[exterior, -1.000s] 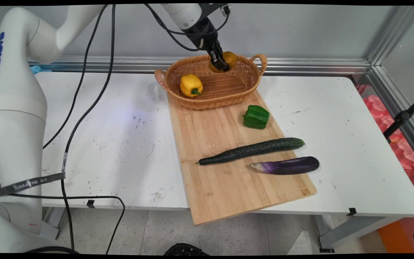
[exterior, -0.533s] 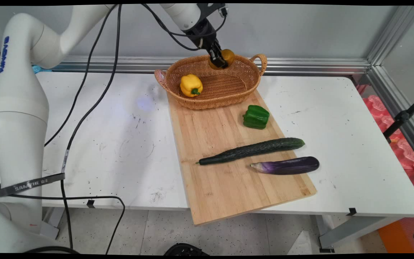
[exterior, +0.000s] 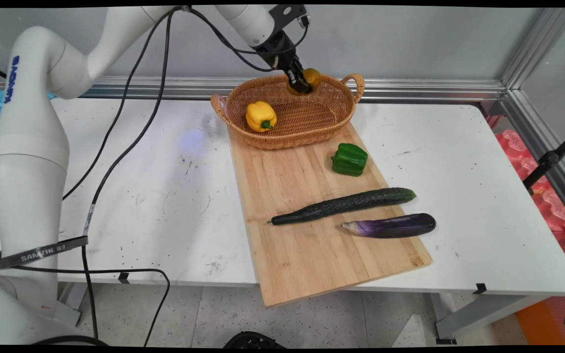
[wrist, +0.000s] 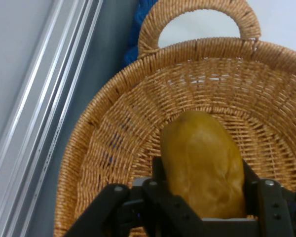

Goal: Place the picked object in the vegetable basket

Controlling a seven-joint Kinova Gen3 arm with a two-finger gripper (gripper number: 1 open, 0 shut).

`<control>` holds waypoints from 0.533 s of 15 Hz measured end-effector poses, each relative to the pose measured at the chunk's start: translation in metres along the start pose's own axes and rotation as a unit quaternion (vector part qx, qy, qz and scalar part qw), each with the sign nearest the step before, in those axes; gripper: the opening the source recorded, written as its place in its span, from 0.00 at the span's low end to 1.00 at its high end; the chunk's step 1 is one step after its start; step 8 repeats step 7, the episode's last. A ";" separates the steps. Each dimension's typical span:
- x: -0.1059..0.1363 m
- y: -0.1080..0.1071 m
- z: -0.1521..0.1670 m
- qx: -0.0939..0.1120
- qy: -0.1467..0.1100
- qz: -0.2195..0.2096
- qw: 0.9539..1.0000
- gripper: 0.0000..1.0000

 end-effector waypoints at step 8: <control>0.000 -0.003 0.009 -0.001 0.011 -0.008 1.000 1.00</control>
